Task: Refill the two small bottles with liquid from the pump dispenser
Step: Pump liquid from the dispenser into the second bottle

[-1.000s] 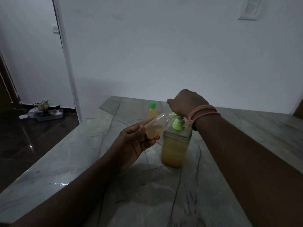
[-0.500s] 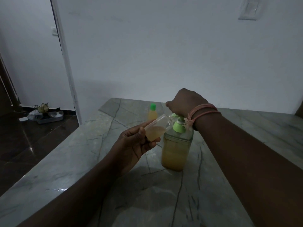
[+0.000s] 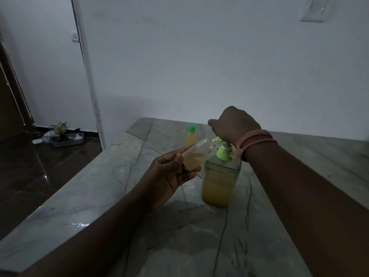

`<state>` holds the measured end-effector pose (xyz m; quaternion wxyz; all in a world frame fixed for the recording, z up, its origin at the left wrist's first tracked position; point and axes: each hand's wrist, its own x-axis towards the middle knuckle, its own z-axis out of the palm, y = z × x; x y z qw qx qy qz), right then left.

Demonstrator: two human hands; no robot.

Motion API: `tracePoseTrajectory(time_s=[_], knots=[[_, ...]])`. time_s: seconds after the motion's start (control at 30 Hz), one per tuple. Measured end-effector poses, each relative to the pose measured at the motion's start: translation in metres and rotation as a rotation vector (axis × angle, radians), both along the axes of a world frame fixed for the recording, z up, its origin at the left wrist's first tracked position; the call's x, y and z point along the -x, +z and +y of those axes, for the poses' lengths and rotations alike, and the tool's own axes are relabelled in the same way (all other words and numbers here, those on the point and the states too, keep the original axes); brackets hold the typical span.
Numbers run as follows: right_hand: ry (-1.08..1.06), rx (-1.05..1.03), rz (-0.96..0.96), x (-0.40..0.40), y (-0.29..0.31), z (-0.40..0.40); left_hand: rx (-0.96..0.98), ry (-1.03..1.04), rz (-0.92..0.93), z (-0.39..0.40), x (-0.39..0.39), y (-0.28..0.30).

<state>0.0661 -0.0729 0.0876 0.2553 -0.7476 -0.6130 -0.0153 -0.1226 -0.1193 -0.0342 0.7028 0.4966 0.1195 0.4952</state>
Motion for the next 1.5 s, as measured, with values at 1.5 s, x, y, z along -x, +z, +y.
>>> tracePoseTrajectory(time_s=[1.5], knots=[[-0.005,0.013,0.037,-0.002,-0.007,0.0,0.033,0.001,0.014,-0.002,0.001,0.001]])
